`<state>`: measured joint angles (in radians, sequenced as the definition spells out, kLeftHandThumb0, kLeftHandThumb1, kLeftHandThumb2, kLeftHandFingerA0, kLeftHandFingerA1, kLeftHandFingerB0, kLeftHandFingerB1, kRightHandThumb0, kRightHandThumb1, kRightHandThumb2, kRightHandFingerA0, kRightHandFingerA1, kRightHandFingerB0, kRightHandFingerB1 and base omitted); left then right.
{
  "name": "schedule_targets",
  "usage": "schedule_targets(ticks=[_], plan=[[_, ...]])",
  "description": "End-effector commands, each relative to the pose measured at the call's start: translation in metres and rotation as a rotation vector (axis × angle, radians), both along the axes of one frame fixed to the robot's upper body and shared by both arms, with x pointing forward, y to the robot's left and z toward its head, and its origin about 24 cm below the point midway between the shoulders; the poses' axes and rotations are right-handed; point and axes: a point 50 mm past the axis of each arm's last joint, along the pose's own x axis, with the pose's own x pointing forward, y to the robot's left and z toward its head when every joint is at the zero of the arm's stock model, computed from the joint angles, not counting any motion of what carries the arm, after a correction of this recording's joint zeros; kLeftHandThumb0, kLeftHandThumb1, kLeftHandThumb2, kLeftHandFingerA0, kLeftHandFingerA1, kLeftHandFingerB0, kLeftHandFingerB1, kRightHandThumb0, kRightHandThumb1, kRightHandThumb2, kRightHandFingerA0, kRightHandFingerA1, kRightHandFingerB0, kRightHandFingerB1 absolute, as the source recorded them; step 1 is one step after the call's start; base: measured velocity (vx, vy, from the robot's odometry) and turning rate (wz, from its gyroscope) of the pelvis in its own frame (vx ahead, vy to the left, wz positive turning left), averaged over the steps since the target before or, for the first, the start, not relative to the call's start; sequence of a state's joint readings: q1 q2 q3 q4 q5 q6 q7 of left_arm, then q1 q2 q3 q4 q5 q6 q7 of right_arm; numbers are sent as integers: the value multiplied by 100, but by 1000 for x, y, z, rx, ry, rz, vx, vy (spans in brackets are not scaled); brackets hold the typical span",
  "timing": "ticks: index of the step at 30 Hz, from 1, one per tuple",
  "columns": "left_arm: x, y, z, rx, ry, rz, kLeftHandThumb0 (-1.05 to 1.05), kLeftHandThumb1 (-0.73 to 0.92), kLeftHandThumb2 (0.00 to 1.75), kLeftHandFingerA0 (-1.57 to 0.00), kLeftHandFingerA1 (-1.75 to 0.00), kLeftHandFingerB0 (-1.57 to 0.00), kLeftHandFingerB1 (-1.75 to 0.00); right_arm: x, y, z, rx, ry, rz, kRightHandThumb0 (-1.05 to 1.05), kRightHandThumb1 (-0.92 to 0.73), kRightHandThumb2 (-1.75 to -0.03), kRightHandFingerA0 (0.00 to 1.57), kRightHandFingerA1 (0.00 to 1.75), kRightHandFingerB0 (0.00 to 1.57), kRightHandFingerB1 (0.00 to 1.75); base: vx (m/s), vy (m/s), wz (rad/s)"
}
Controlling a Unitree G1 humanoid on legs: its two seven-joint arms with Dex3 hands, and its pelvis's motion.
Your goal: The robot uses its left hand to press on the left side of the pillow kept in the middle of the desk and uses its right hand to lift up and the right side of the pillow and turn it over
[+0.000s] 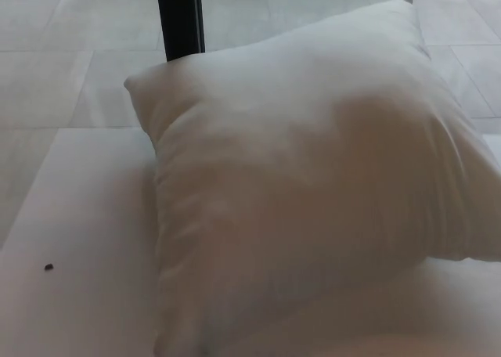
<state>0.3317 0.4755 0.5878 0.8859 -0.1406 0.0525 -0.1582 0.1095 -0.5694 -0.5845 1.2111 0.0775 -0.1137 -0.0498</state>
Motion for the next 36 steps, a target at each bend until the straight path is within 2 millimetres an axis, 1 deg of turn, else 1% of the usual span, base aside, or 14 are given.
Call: schedule_targets(ticks=[1,8,11,14,16,17,18,19,21,24,30,32,34,36], plan=[[38,3,21,-20,-469,95,-90,37,90,-82,-62,-77,-56,21,-25,36,-8,-519,-288,-83,-66,-101,34,55,9,40,0,0,0],[102,16,80,67,-771,83,-88,64,60,-73,-54,-66,-51,76,-39,83,-44,-759,-238,-87,-87,-68,38,38,16,26,0,0,0],[129,23,112,87,-845,50,-88,45,94,-67,-59,-59,-52,103,-42,108,-71,-844,-184,-89,-72,-110,28,51,6,36,0,0,0],[150,24,136,29,-954,14,-90,59,61,-70,-51,-69,-43,124,-42,128,-57,-922,-138,-91,-87,-67,35,40,21,28,0,0,0],[178,16,168,44,-989,-77,-92,56,59,-71,-47,-61,-40,157,-35,154,-24,-956,10,-94,-90,-67,27,69,16,34,0,0,0],[188,12,179,47,-1005,-112,-90,59,59,-68,-47,-54,-40,168,-30,162,-18,-975,92,-96,-70,-111,29,82,9,45,0,0,0],[199,5,189,48,-1018,-176,-87,47,91,-53,-57,-43,-50,181,-24,171,-27,-966,184,-102,-92,-66,24,120,8,54,0,0,0],[209,-1,197,64,-1017,-235,-85,65,60,-54,-50,-42,-39,194,-16,178,-23,-976,232,-105,-71,-116,61,110,16,69,0,0,0],[227,-21,214,89,-1028,-301,-96,67,61,-71,-63,-55,-54,212,-1,190,-46,-981,342,-93,-34,-108,87,118,0,67,0,0,0],[252,-65,238,90,-984,-522,-81,85,66,-40,-55,-25,-40,243,37,211,-86,-959,491,-105,-67,-117,27,88,10,65,0,0,0],[286,-137,221,-68,-914,-775,-78,69,101,-29,-58,-15,-48,267,106,211,100,-911,720,-105,-92,-70,28,43,11,24,0,0,0],[291,-147,209,-100,-867,-830,-81,83,64,-35,-53,-21,-39,271,120,208,124,-879,738,-101,-73,-116,26,52,6,35,0,0,0],[294,-155,198,-103,-818,-883,-83,64,102,-34,-58,-19,-48,275,134,200,136,-817,802,-95,-92,-71,26,40,14,25,0,0,0],[295,-161,193,-115,-823,-894,-82,84,65,-40,-53,-27,-40,277,141,196,132,-788,842,-92,-72,-113,19,51,10,37,0,0,0]])
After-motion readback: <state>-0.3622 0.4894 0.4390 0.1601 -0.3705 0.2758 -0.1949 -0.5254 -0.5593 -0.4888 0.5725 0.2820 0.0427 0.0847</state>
